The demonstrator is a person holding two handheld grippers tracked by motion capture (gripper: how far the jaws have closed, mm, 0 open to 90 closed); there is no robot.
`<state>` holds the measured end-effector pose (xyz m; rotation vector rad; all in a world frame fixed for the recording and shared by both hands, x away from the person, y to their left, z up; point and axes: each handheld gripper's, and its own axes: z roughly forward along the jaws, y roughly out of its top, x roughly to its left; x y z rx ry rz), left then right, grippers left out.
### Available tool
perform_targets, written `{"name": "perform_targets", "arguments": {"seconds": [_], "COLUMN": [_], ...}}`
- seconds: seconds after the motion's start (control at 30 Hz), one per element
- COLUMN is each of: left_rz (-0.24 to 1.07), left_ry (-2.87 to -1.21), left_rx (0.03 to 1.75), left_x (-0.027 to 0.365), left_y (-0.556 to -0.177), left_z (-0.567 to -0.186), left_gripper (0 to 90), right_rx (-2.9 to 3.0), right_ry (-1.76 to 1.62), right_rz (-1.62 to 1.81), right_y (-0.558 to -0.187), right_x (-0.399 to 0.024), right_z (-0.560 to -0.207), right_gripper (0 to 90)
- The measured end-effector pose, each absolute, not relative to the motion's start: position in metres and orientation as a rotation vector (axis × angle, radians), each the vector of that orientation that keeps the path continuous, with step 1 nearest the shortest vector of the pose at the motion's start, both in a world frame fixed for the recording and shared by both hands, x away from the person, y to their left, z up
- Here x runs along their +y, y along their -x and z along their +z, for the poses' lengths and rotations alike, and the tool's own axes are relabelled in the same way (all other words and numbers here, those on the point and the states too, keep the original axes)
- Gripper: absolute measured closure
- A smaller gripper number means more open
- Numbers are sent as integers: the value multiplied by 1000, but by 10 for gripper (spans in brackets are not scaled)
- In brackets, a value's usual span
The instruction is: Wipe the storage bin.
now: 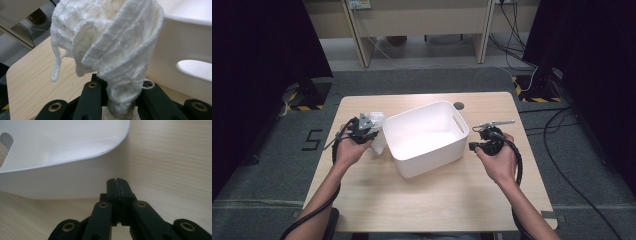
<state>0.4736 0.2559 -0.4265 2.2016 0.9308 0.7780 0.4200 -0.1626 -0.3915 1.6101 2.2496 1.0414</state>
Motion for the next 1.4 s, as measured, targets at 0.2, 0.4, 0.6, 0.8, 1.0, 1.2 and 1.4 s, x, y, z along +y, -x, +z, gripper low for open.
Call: {"name": "perform_targets", "arguments": {"seconds": [0.2,0.4,0.6,0.8,1.0,1.2,1.4], "left_rz": [763,719,724,691,685,661,663], "left_ry": [-2198,-2193,-2214,-2226,-2252,-2275,-2288], "left_rx": [892,836,785,753,688,601,558], "left_x": [258,258,252,243,229,207,190], "left_y": [-477,-478,-479,-477,-470,-461,-453], "left_z": [-426,-430,-429,-429,-428,-427,-427], "left_gripper": [777,778,778,777,777,777,774], "right_rx": [2258,2247,2208,2122,2046,2064,2098], "right_ry": [-1559,-1553,-1553,-1582,-1595,-1569,-1543], "right_rz": [1057,1046,1047,1003,991,992,997], "right_y": [-425,-433,-447,-475,-495,-503,-501], "right_x": [-154,-152,-154,-159,-157,-141,-129], "right_z": [-391,-393,-390,-390,-391,-394,-395], "right_gripper": [898,897,885,878,865,862,836]}}
